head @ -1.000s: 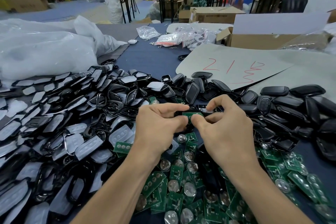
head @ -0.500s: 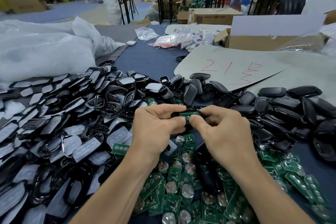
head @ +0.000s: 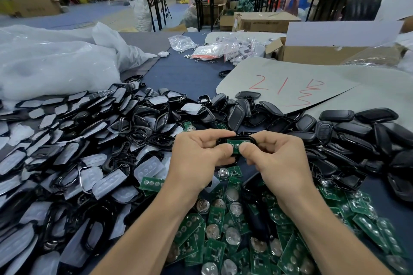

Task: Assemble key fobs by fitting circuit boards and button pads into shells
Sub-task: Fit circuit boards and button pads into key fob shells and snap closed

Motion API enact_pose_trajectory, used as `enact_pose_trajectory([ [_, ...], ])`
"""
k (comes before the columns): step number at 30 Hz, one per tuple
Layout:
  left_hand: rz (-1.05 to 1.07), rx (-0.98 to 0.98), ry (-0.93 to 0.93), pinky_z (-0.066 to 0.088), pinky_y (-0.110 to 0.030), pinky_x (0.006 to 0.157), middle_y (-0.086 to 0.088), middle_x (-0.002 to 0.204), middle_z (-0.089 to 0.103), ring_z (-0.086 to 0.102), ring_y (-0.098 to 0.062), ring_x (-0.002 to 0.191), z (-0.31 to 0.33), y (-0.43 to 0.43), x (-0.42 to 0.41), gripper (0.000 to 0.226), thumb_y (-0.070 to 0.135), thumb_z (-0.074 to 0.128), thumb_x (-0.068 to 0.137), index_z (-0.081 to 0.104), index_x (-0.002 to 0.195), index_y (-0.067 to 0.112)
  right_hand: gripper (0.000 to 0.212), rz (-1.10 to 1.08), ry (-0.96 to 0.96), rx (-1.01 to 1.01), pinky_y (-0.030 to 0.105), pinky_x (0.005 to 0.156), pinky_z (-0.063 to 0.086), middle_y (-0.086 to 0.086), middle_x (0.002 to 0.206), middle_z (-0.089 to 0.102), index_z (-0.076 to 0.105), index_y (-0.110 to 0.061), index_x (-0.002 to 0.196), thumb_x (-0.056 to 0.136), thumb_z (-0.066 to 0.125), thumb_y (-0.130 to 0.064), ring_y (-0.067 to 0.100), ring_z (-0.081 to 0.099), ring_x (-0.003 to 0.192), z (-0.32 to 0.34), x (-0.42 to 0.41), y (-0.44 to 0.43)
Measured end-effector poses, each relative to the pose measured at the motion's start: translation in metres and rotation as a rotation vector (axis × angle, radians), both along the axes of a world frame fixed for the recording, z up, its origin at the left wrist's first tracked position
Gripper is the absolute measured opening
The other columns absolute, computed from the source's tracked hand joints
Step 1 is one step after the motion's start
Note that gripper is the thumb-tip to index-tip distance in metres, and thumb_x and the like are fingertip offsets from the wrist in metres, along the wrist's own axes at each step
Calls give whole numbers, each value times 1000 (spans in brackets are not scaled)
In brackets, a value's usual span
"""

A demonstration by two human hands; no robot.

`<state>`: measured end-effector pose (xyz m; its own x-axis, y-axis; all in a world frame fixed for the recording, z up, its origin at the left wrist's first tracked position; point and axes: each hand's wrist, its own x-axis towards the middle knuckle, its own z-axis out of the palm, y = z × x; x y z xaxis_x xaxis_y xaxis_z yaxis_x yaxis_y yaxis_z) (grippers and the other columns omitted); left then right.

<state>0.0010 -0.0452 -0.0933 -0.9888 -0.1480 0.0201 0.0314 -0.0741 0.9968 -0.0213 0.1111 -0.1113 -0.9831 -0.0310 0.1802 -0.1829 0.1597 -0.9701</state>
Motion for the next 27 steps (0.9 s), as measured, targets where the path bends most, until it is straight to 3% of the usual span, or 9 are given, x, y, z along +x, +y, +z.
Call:
enact_pose_trajectory([
  [6, 25, 33, 16, 61, -24, 64, -10, 82, 81, 78, -19, 73, 0, 1, 0, 39, -21, 68, 85, 81, 85, 16, 19, -12, 59, 53, 20, 54, 48, -6, 58, 69, 77, -35, 76, 85, 81, -20, 5, 57, 53, 2, 4, -2],
  [9, 54, -45, 50, 62, -24, 66, -6, 80, 81, 79, -18, 74, -1, 2, 1, 40, -17, 71, 86, 82, 85, 22, 20, -21, 73, 81, 18, 50, 44, -8, 55, 67, 76, -35, 73, 86, 80, -20, 5, 54, 49, 3, 5, -2],
  [11, 55, -141, 67, 64, -26, 69, -2, 80, 81, 79, -17, 74, -2, 2, 1, 36, -10, 73, 87, 82, 87, 25, 17, -22, 75, 117, 25, 50, 47, -6, 57, 69, 76, -31, 73, 88, 78, -22, 12, 57, 49, 3, 5, -2],
  [13, 28, -211, 57, 65, -31, 71, -1, 80, 81, 79, -18, 74, -4, -1, -1, 32, -6, 75, 87, 82, 90, 25, 14, -10, 74, 158, 40, 59, 54, 0, 63, 72, 76, -27, 76, 89, 77, -23, 27, 66, 60, 2, 5, -1],
  [15, 3, -218, 35, 64, -30, 70, -3, 80, 81, 79, -19, 74, -4, -4, -2, 30, -7, 75, 86, 82, 91, 22, 12, 9, 86, 173, 46, 62, 56, 3, 65, 73, 76, -27, 77, 89, 77, -24, 30, 68, 65, 1, 5, -1],
  [18, 30, -203, 48, 62, -27, 66, -3, 77, 80, 78, -20, 69, -3, -7, -1, 37, -10, 77, 82, 84, 84, 26, 8, 46, 98, 171, 40, 58, 51, 0, 63, 69, 74, -29, 81, 88, 74, -32, 22, 61, 58, 0, 5, 0],
  [21, 47, -191, 64, 61, -24, 64, -1, 74, 80, 77, -17, 65, -2, -5, 0, 41, -9, 79, 81, 83, 82, 31, 7, 77, 98, 164, 39, 57, 46, 2, 65, 68, 71, -25, 84, 87, 75, -29, 27, 58, 60, -1, 3, -1],
  [25, -13, -383, 93, 65, -36, 70, 7, 78, 79, 76, -13, 72, -2, -5, 1, 28, 9, 74, 84, 81, 93, 34, 17, 93, 106, 143, 19, 50, 36, -2, 54, 61, 70, -20, 74, 89, 78, -15, 6, 46, 48, 1, 3, 2],
  [27, -59, -531, 175, 62, -27, 80, 19, 97, 78, 74, 1, 88, 1, -9, 3, 38, 17, 68, 82, 77, 103, 47, 14, 139, 101, 146, 22, 50, 39, 0, 56, 64, 71, -20, 75, 86, 79, -18, 7, 50, 49, 5, 4, 4],
])
